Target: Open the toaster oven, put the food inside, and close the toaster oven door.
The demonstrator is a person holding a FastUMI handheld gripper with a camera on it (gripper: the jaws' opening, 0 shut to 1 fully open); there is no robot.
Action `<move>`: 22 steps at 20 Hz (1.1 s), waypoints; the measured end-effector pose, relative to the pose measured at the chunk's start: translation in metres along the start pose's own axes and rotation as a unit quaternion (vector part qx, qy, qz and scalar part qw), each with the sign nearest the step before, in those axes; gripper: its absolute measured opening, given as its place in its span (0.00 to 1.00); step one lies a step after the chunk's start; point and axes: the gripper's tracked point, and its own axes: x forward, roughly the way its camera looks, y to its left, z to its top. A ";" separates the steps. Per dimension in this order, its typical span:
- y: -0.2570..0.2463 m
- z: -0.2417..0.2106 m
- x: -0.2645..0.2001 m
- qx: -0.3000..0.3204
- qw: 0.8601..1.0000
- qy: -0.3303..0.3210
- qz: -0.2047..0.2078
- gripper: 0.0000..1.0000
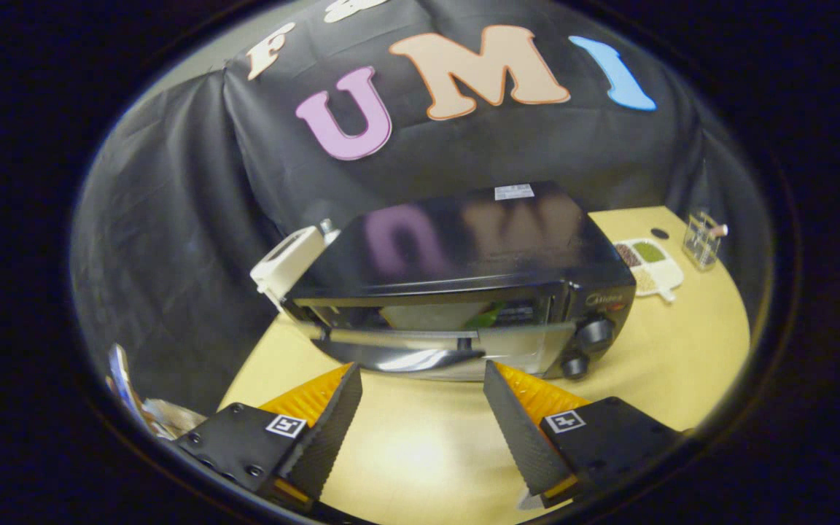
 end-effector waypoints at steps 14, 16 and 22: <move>0.012 0.089 -0.033 -0.011 0.997 -0.072 0.012 0.99; 0.007 0.125 -0.043 -0.026 0.993 -0.113 0.013 0.99; -0.007 0.209 -0.097 -0.057 0.972 -0.229 -0.018 0.99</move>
